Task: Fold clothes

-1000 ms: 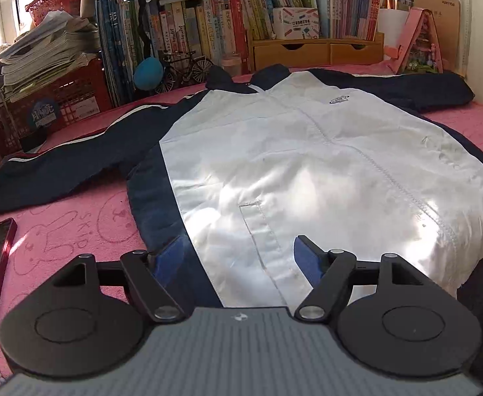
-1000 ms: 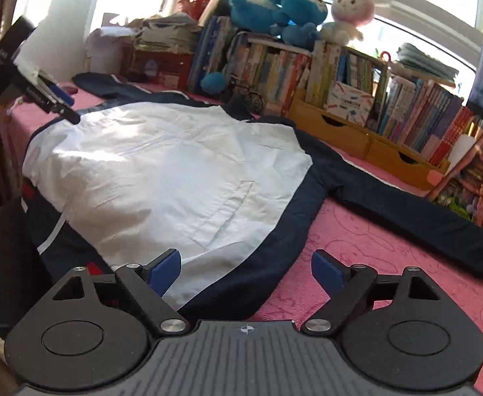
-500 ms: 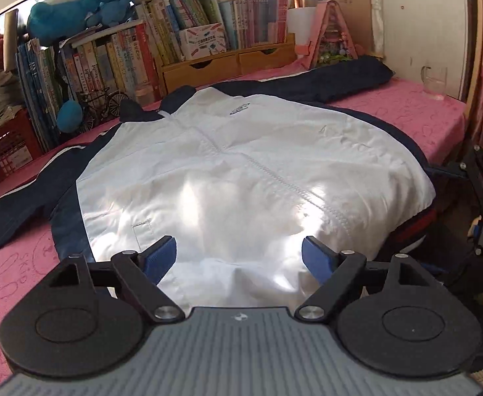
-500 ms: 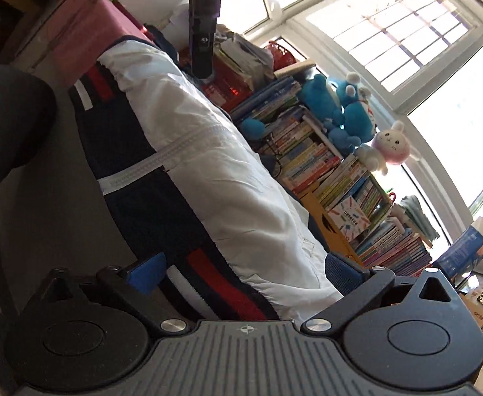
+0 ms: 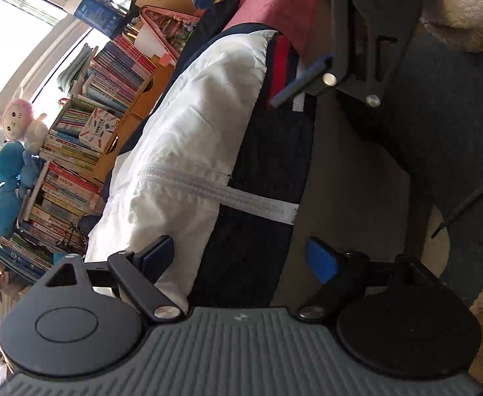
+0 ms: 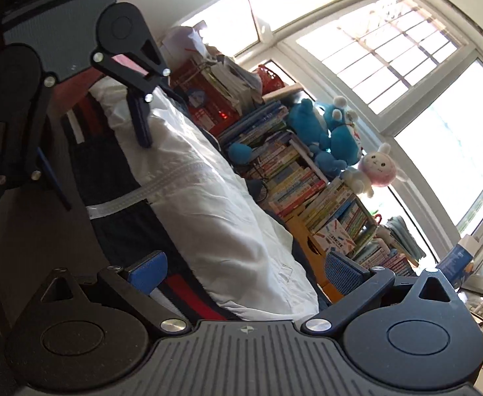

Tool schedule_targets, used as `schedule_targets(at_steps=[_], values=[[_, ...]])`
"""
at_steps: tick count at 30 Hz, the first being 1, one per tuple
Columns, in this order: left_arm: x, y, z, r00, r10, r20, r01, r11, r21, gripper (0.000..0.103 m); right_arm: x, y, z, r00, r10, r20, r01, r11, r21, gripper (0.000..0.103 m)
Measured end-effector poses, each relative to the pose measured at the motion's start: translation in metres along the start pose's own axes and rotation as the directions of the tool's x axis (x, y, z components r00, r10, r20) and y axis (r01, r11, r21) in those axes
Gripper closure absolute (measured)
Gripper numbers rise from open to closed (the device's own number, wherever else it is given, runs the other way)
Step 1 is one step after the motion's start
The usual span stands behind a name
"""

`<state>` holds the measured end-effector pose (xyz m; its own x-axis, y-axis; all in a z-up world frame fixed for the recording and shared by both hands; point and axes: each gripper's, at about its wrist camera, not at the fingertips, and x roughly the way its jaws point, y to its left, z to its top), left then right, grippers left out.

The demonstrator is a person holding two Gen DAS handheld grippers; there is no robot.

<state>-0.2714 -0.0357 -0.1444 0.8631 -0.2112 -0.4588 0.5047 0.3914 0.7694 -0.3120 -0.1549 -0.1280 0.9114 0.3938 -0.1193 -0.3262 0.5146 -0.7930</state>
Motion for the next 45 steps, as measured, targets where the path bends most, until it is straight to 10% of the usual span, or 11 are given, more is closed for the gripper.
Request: schedule_targets(at_steps=[9, 15, 19, 25, 30, 33, 37, 39, 43, 44, 45], values=[[-0.018, 0.110, 0.014, 0.977, 0.210, -0.035, -0.211, 0.931, -0.298, 0.000, 0.016, 0.028, 0.029, 0.986, 0.068, 0.154, -0.050, 0.992, -0.113, 0.000], [-0.025, 0.120, 0.017, 0.962, 0.268, -0.051, -0.271, 0.920, -0.282, 0.000, 0.013, -0.009, 0.009, 0.979, -0.147, 0.143, 0.151, 0.988, -0.018, 0.000], [-0.025, 0.112, 0.010, 0.977, 0.197, -0.081, -0.212, 0.932, -0.293, 0.000, 0.002, -0.025, -0.032, 0.936, -0.346, 0.069, 0.352, 0.927, -0.132, 0.000], [-0.015, 0.113, -0.066, 0.871, 0.167, -0.463, -0.307, 0.919, -0.246, 0.003, -0.040, -0.054, -0.069, 0.906, -0.404, -0.124, 0.390, 0.913, -0.120, 0.000], [-0.029, 0.160, -0.085, 0.868, 0.083, -0.490, -0.340, 0.818, -0.464, 0.004, -0.056, -0.063, -0.057, 0.973, 0.001, -0.230, 0.043, 0.982, 0.185, 0.000], [-0.021, 0.185, -0.073, 0.909, 0.063, -0.413, -0.304, 0.778, -0.550, 0.000, -0.053, -0.066, -0.050, 0.962, 0.133, -0.239, -0.079, 0.971, 0.224, 0.000], [0.016, 0.233, -0.094, 0.919, 0.008, -0.394, -0.314, 0.617, -0.722, 0.000, -0.052, -0.111, -0.049, 0.924, 0.249, -0.291, -0.127, 0.916, 0.381, 0.000], [0.034, 0.257, -0.105, 0.925, -0.017, -0.379, -0.315, 0.522, -0.792, 0.000, -0.049, -0.154, -0.057, 0.907, 0.293, -0.304, -0.079, 0.825, 0.559, 0.000], [0.071, 0.305, -0.127, 0.938, -0.062, -0.342, -0.307, 0.312, -0.899, 0.000, -0.029, -0.238, -0.094, 0.947, 0.240, -0.212, 0.074, 0.481, 0.874, 0.000], [0.080, 0.316, -0.132, 0.941, -0.069, -0.331, -0.303, 0.265, -0.915, 0.000, -0.013, -0.250, -0.103, 0.957, 0.199, -0.211, 0.101, 0.453, 0.886, 0.000], [0.089, 0.323, -0.133, 0.945, -0.062, -0.321, -0.292, 0.281, -0.914, 0.000, 0.002, -0.262, -0.112, 0.965, 0.157, -0.211, 0.127, 0.425, 0.896, 0.000]])
